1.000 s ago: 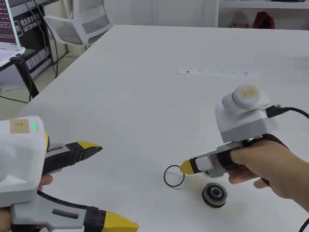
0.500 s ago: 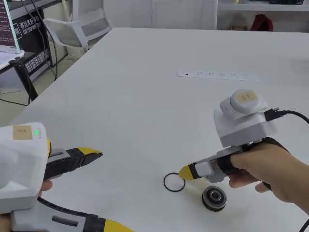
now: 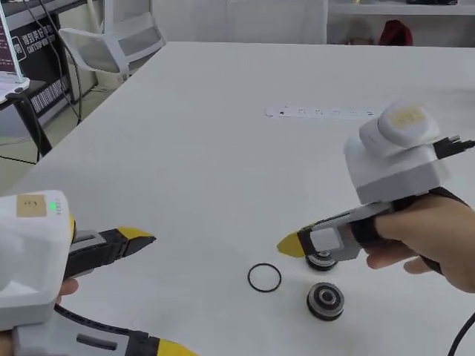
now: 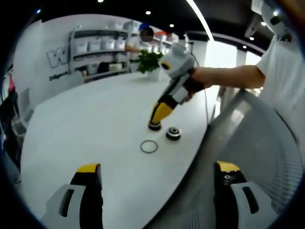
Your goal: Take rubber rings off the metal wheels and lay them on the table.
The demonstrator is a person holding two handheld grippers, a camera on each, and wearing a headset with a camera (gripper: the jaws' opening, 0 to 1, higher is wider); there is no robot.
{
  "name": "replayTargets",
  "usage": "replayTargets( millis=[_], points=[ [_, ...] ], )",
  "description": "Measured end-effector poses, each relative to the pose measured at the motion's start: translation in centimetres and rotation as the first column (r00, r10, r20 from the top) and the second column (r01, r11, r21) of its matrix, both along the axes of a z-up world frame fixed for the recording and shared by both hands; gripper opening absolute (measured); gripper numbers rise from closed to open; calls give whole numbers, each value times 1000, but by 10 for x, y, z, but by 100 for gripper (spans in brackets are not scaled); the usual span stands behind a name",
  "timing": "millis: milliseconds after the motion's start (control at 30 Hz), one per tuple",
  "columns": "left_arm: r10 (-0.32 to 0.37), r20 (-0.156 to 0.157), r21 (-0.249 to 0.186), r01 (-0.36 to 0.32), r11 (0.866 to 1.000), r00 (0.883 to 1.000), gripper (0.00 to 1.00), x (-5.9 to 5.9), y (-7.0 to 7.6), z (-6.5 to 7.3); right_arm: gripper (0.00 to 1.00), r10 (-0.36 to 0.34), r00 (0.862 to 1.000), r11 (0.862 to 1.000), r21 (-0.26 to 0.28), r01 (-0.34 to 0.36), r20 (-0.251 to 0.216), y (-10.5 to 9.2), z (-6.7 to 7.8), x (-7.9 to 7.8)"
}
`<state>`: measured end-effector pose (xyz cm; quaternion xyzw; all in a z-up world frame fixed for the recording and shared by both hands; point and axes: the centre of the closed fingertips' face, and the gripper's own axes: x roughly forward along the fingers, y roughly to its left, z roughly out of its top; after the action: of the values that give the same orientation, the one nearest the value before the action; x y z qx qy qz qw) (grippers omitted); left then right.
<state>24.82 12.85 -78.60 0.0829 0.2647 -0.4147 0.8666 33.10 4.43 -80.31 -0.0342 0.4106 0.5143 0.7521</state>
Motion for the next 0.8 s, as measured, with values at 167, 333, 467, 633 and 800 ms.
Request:
replayTargets(
  millis=[167,333,467,633,800],
  points=[
    [-7,-1,5,7,1000,1000,100,-1,-1,0,13,53,998,999,-7,-53,43,-6,15,-8],
    [-7,-3,2,7,1000,1000,100,-1,-1,0,15,85,992,996,-3,-85,93,-11,33,-13],
    [-10,-5,2,10,1000,1000,100,-1,-2,-1,17,109,984,994,-11,-109,144,-17,46,-15],
    [-10,-6,1,10,1000,1000,100,-1,-2,-1,21,119,979,993,-11,-119,165,-26,57,-18],
    [-13,-15,-2,13,1000,1000,100,-2,-3,-3,26,128,971,992,-6,-130,202,-39,68,-18]
  ],
)
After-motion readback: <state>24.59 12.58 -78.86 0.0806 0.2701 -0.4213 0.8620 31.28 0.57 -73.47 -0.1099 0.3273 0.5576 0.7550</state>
